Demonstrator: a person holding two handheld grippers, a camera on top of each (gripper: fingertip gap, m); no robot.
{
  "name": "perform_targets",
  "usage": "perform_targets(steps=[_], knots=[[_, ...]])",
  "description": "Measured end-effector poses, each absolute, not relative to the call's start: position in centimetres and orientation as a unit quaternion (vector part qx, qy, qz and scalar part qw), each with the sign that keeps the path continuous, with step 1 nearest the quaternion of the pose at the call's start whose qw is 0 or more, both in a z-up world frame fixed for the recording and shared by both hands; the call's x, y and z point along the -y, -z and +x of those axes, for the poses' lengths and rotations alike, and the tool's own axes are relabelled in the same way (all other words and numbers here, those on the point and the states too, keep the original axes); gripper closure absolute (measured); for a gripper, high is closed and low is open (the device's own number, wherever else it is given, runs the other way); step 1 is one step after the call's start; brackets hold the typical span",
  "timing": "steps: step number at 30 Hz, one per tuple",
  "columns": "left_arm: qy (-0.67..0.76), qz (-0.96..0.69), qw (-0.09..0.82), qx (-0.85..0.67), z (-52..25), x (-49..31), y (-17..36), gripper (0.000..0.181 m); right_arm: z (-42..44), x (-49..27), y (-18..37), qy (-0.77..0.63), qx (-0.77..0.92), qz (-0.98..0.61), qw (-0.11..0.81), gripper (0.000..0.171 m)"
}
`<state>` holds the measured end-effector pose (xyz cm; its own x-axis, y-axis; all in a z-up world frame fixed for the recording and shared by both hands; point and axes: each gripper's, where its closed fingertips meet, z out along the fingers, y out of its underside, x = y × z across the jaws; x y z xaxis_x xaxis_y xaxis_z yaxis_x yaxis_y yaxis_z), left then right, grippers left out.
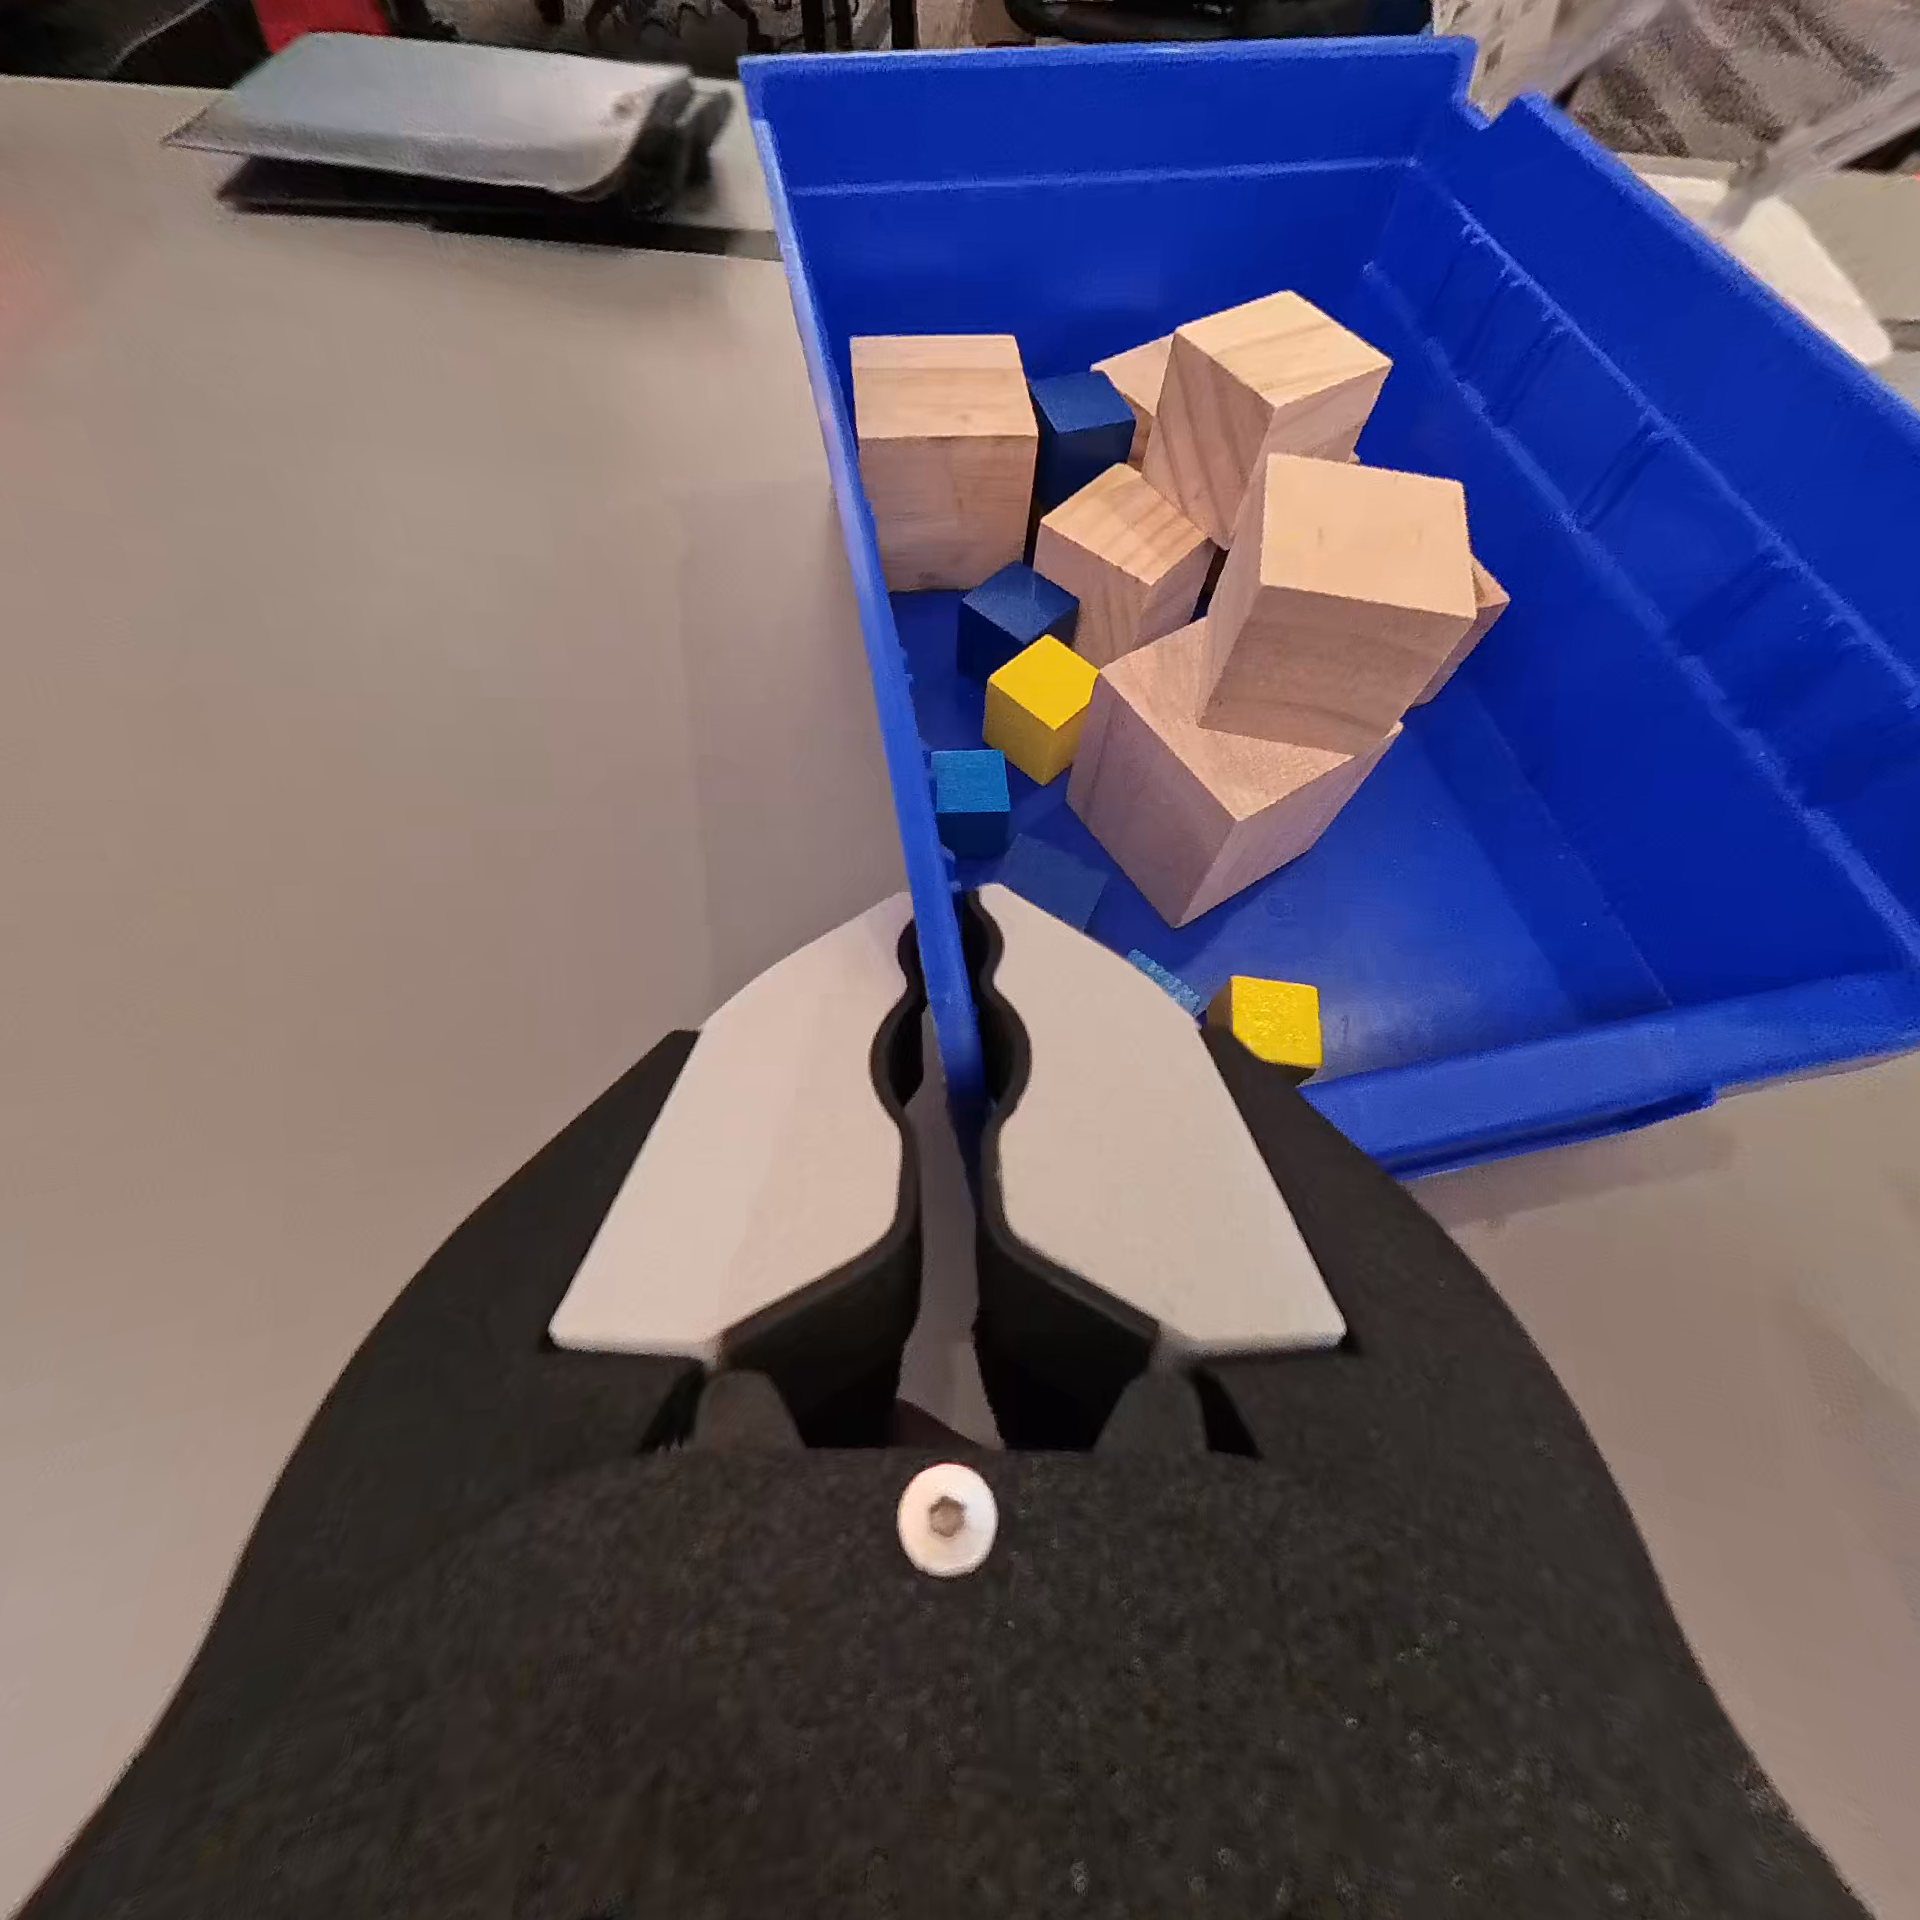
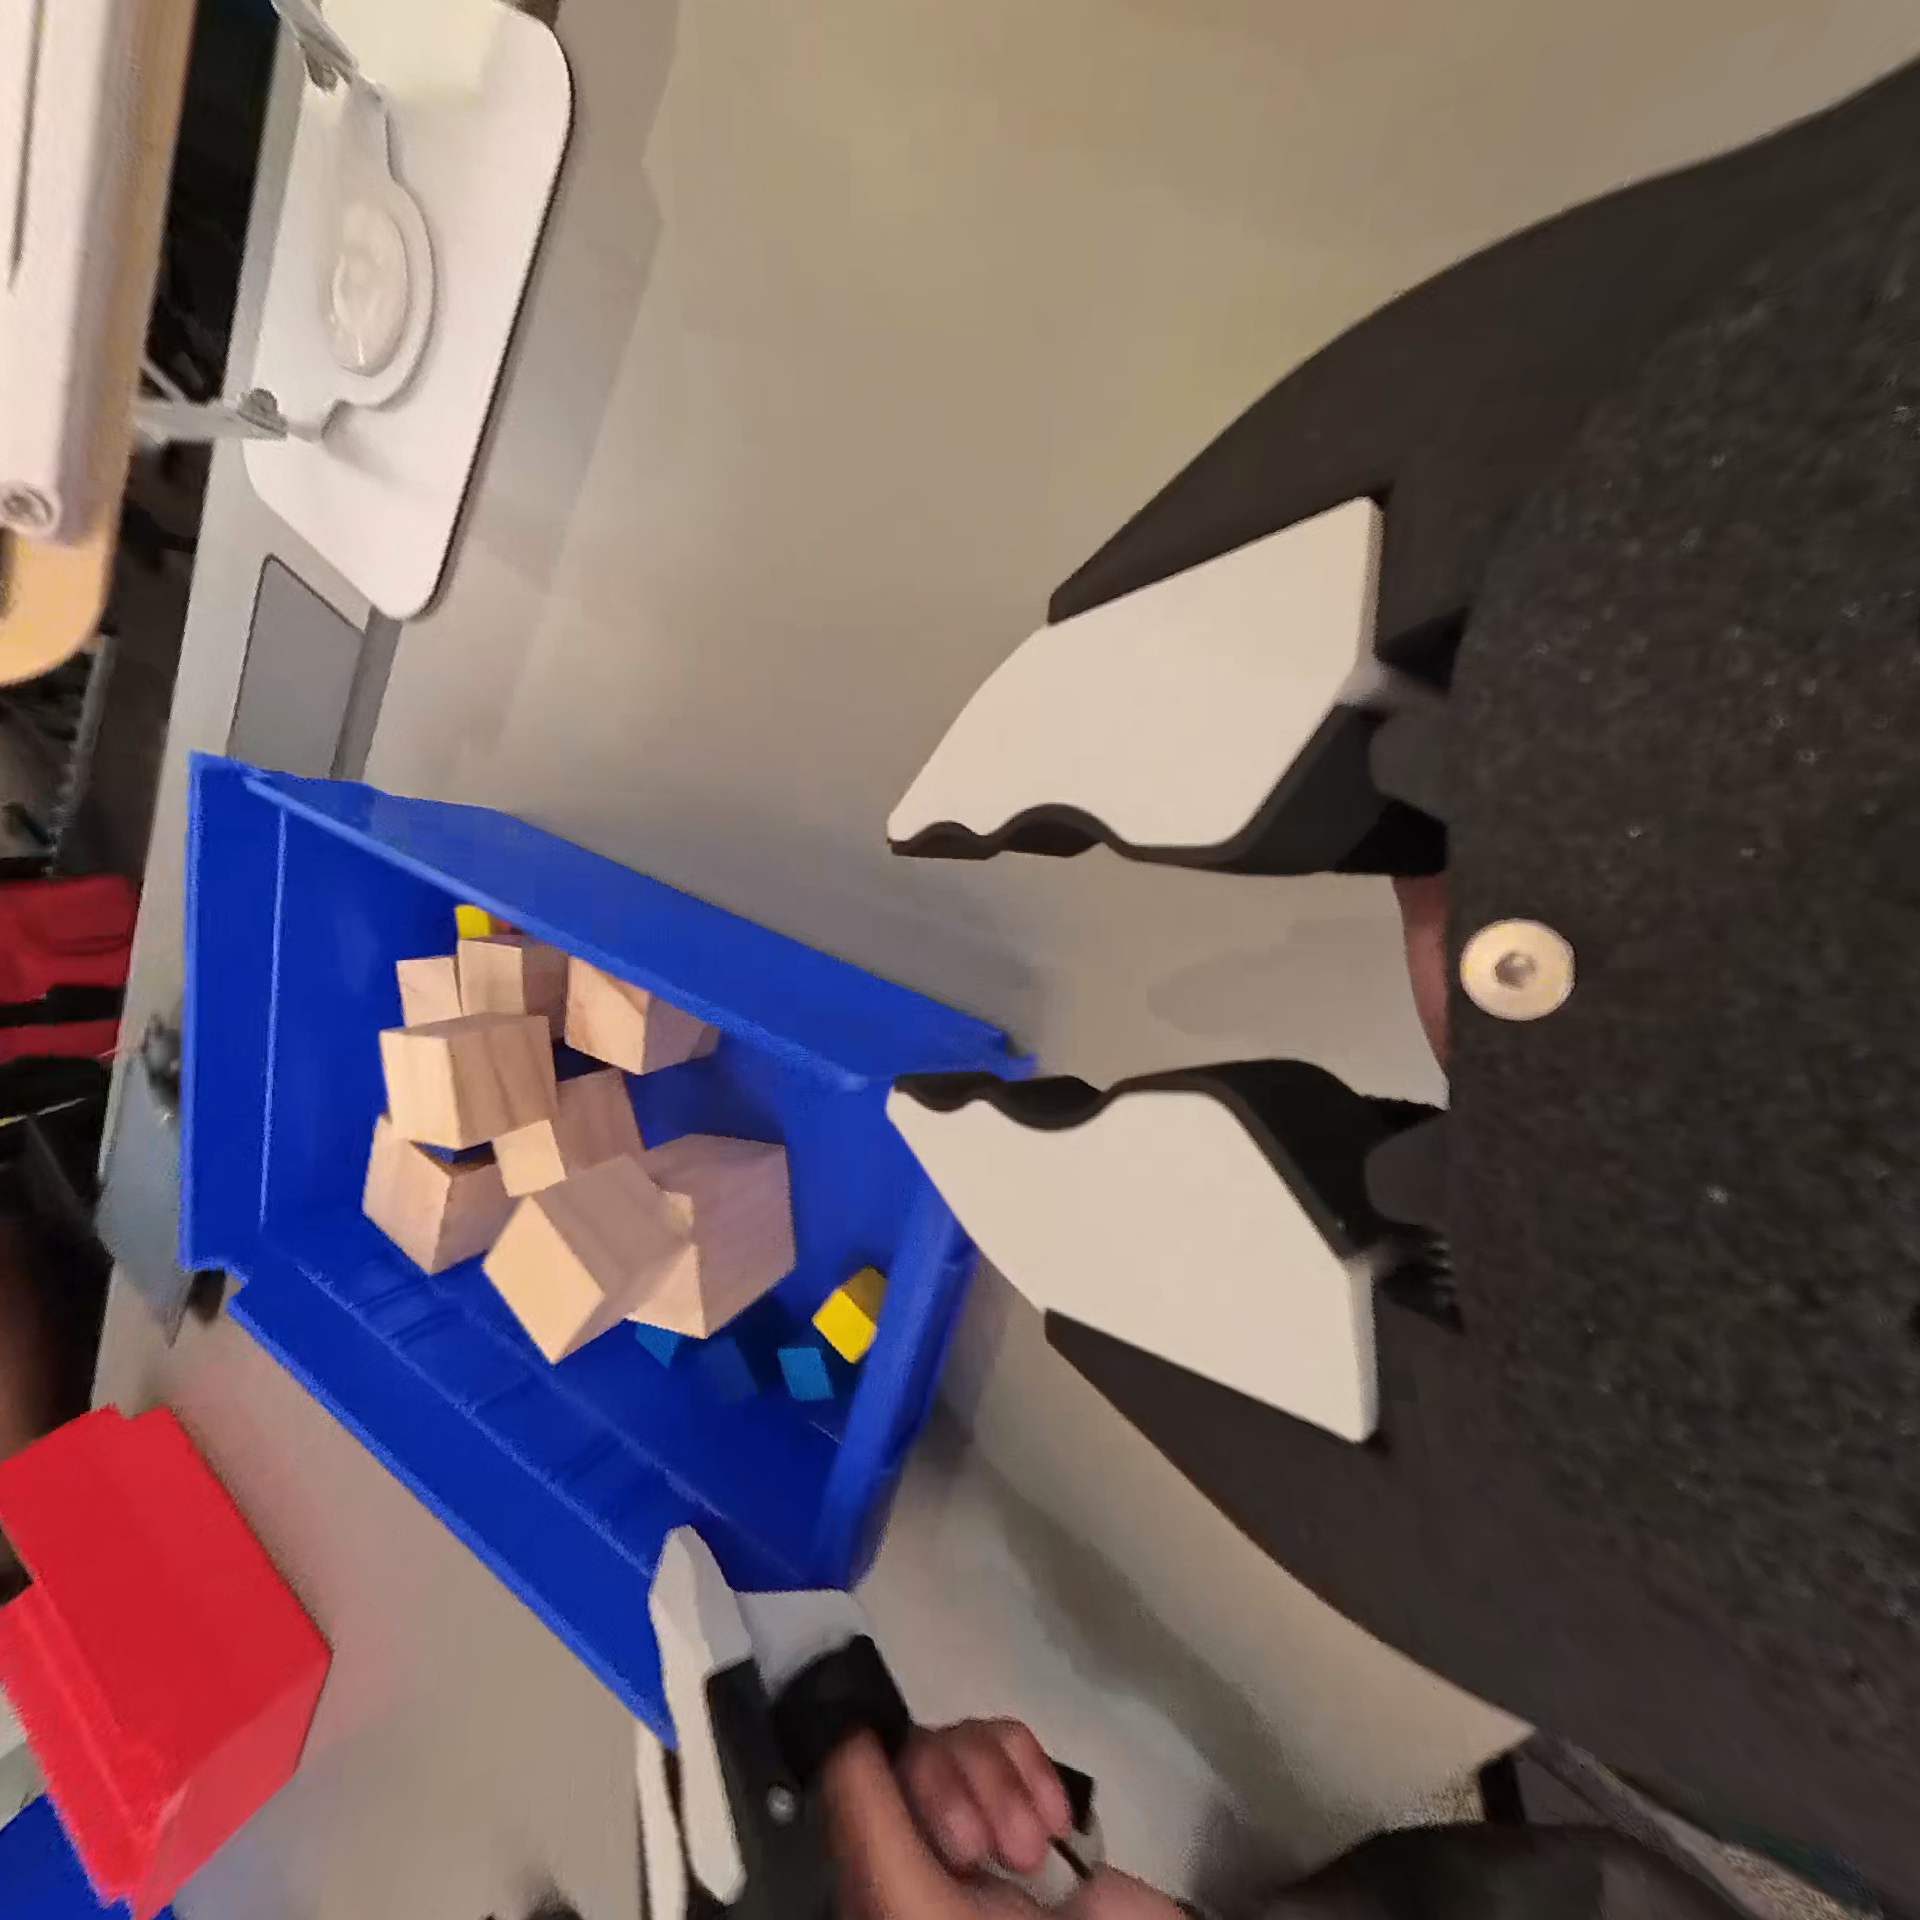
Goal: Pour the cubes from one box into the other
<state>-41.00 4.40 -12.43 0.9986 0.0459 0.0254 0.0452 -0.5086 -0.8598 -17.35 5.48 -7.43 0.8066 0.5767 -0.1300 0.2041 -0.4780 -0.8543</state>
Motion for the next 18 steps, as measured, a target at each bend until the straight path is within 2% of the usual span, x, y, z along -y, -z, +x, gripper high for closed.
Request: perform_targets(steps=[4, 11, 13, 14, 18], knots=[[-0.003, -0.87, 0.493, 0.006, -35.7, -4.1, 12.5, 0.176, -15.9, -9.6, 7.3, -0.167, 0.263, -0.877, 0.366, 0.13], [0.033, -0.868, 0.496, 0.011, -28.3, -4.6, 12.5, 0.177, -9.9, -12.1, 13.7, -0.01, 0.287, -0.949, 0.132, 0.136], [0.037, -0.867, 0.497, 0.008, -26.8, -4.5, 12.5, 0.177, -8.1, -11.3, 15.1, -0.008, 0.275, -0.958, 0.082, 0.153], [0.034, -0.867, 0.497, 0.008, -26.1, -4.4, 12.5, 0.177, -7.8, -11.5, 15.0, -0.027, 0.251, -0.964, 0.09, 0.161], [0.041, -0.865, 0.499, 0.019, -23.1, -3.6, 12.6, 0.177, -5.3, -11.4, 14.1, 0.007, 0.235, -0.966, 0.109, 0.164]])
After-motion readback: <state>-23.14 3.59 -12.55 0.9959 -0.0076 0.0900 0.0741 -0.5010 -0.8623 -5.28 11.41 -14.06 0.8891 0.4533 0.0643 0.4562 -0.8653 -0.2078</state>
